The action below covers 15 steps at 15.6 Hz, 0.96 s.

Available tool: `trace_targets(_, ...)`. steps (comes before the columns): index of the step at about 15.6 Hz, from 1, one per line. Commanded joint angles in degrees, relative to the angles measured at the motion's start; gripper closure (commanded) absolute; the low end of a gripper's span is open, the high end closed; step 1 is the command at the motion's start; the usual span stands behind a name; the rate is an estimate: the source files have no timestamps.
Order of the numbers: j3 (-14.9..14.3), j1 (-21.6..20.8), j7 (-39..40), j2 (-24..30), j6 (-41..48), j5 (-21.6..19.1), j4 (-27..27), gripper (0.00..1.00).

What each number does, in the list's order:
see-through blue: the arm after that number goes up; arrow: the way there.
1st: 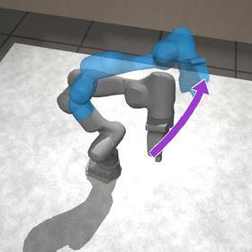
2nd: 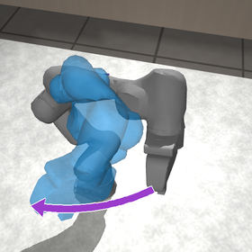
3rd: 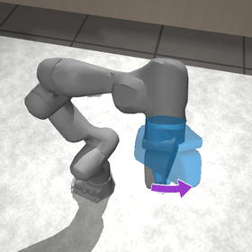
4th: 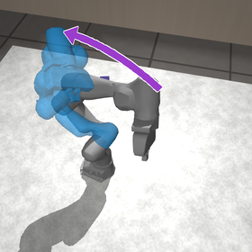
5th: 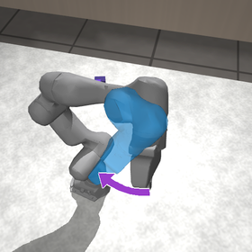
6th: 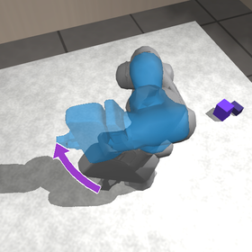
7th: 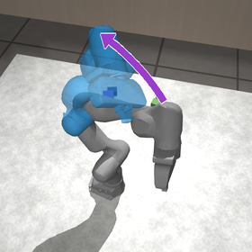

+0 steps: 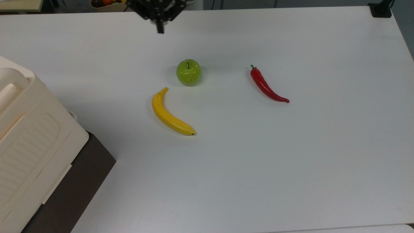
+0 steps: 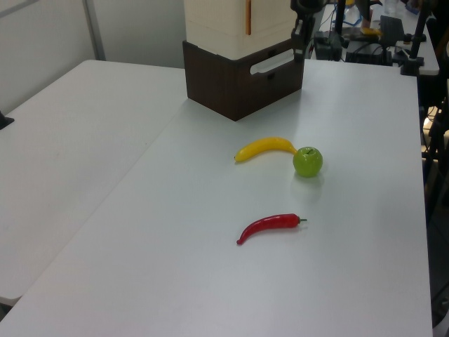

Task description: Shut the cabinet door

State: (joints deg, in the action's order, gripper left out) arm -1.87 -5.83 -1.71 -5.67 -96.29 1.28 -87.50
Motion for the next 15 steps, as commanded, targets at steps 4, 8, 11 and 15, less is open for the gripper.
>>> trace_targets(4, -1.29, -3.67, 0.57, 3.03, 1.46, 0.66, -4.34, 0.38)
trace_targets(8, -1.29, -3.4, -0.31, 3.03, 2.25, 0.75, -4.34, 0.0)
trace_targets(11, -1.29, -3.22, -0.31, 3.12, 3.48, 0.83, -4.25, 0.0)
trace_targets(15, -1.29, -3.14, -0.31, 3.03, 3.39, 1.54, -3.82, 0.0)
